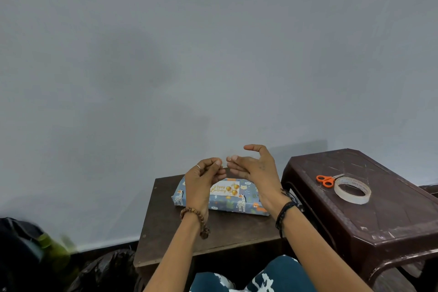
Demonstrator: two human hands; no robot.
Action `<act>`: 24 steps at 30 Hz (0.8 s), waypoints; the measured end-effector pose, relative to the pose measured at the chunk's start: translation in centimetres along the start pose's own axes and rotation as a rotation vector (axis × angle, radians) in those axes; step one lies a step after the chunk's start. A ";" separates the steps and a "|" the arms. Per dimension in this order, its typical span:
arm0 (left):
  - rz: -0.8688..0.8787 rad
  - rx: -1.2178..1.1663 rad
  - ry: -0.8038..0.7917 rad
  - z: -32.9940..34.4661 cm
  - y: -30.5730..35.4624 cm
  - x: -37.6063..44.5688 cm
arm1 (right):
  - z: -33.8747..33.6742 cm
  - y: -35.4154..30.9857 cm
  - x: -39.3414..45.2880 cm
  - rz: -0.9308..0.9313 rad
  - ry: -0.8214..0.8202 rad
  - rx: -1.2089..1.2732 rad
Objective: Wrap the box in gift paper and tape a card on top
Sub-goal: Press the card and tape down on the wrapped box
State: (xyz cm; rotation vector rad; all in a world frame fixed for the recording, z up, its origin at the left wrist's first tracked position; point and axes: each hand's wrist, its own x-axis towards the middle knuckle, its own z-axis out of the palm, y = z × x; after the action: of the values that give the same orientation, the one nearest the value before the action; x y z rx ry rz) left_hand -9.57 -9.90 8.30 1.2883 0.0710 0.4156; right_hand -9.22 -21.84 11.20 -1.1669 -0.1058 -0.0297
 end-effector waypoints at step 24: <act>0.465 0.540 -0.088 -0.9 -0.2 0.4 | -0.2 0.8 0.6 0.044 -0.038 -0.239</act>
State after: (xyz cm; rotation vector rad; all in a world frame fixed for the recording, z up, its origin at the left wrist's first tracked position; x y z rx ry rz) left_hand -9.41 -9.04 7.91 1.8609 -0.2092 0.7715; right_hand -8.59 -21.67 10.48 -1.4090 -0.1129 0.0191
